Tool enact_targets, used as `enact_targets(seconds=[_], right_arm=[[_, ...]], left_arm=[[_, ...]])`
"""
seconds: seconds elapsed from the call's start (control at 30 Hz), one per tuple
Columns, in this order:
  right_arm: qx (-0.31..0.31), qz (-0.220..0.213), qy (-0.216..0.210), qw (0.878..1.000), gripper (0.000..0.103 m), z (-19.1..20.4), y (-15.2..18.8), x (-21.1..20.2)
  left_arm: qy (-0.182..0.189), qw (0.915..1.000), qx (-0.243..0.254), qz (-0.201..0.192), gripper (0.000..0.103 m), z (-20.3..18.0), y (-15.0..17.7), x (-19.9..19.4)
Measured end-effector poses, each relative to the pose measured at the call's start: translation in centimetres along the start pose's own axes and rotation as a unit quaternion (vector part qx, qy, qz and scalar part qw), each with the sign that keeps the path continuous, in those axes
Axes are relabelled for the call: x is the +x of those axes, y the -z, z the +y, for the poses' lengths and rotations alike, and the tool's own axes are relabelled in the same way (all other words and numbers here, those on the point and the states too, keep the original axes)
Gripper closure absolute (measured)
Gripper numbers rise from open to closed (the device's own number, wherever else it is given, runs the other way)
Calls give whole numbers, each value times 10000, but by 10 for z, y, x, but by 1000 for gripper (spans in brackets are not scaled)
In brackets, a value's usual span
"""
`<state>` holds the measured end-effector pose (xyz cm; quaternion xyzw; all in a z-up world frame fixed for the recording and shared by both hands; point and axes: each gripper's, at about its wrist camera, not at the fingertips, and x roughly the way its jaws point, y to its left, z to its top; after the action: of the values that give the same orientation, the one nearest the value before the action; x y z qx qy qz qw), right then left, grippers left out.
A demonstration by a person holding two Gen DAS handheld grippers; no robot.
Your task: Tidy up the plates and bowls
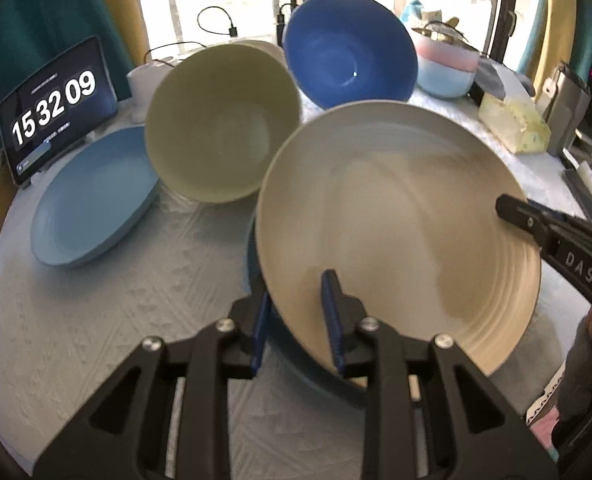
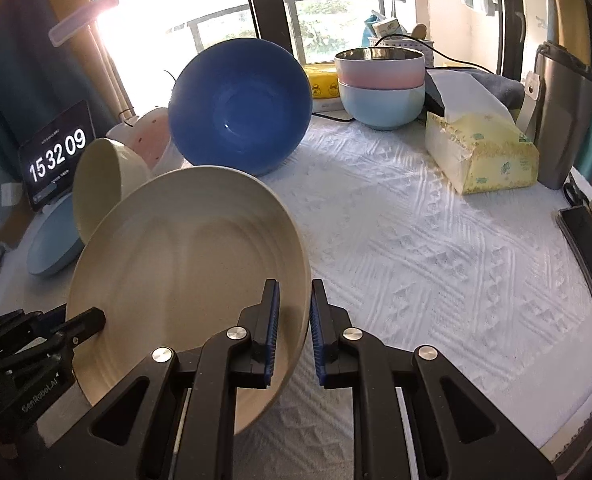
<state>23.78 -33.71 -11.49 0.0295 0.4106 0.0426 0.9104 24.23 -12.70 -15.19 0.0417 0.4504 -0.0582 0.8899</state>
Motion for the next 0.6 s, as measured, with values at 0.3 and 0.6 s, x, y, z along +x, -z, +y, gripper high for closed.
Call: enact_targets(seconds=[0.3, 0.6], right_arm=[[-151, 46, 83, 9998, 86, 3, 3, 3], [-158, 159, 89, 9997, 71, -1, 6, 8]], left_arm=[[28, 9999, 144, 66, 74, -1, 5, -1], [64, 10000, -45, 44, 73, 13, 11, -13]])
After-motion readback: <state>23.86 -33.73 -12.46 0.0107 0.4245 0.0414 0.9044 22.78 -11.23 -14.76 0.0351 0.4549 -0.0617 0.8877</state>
